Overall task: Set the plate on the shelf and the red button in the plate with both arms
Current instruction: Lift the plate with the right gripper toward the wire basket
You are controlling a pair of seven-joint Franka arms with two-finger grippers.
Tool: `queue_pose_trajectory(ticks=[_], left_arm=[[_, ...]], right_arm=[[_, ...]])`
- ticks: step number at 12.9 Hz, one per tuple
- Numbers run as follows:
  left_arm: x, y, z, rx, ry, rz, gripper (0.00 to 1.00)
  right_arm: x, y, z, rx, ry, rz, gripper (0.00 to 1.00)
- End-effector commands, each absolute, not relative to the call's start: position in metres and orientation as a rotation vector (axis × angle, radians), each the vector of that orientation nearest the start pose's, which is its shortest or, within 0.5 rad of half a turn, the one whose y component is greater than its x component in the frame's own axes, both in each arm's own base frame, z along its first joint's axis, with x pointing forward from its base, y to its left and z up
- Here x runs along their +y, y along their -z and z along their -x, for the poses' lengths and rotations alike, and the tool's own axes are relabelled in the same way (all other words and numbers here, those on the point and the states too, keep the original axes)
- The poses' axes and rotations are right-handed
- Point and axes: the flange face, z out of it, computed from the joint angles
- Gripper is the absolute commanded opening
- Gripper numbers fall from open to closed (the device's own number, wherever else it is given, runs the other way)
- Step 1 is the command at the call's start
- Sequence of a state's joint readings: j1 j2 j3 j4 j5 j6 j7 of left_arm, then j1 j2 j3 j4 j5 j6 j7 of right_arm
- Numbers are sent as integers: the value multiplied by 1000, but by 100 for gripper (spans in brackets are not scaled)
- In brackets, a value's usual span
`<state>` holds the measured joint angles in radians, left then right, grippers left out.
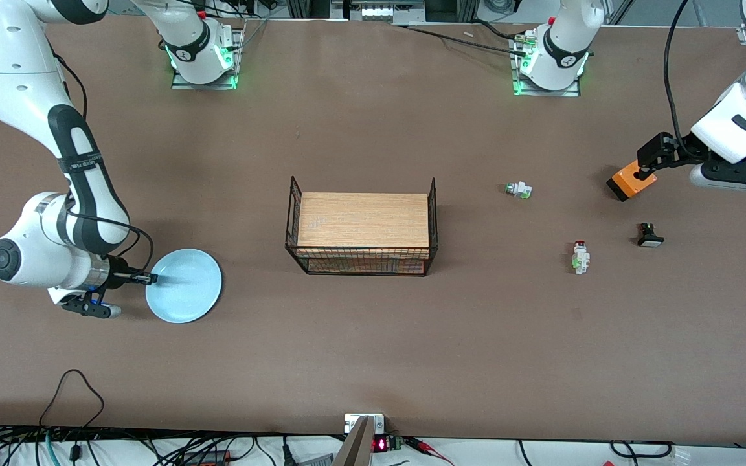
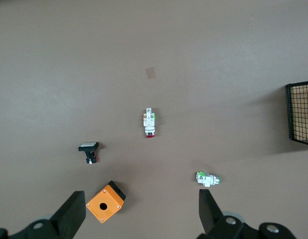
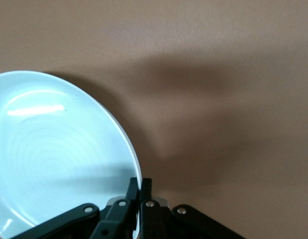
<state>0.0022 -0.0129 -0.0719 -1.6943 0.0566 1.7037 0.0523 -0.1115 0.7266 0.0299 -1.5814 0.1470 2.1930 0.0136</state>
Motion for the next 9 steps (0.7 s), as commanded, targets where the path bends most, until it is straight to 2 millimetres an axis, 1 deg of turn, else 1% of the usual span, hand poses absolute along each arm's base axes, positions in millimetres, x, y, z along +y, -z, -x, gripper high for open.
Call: queue_pose_trajectory(ticks=[1, 4, 5, 6, 7, 9], left_arm=[[-31, -589, -563, 200, 31, 3062, 100], [-31, -589, -563, 200, 31, 3062, 100], [-31, -589, -563, 200, 31, 3062, 100], [-32, -589, -563, 202, 31, 3062, 100], [-31, -589, -563, 200, 31, 3062, 100], [-32, -589, -563, 202, 31, 3062, 100]], right_arm=[[-36, -238, -685, 245, -144, 2985, 0], [-31, -275, -685, 224, -125, 2988, 0], [-30, -292, -682, 217, -138, 2986, 0], [-29, -314, -681, 207, -151, 2983, 0], [-32, -331, -680, 208, -180, 2978, 0], [-41, -372, -678, 232, -237, 2977, 0]])
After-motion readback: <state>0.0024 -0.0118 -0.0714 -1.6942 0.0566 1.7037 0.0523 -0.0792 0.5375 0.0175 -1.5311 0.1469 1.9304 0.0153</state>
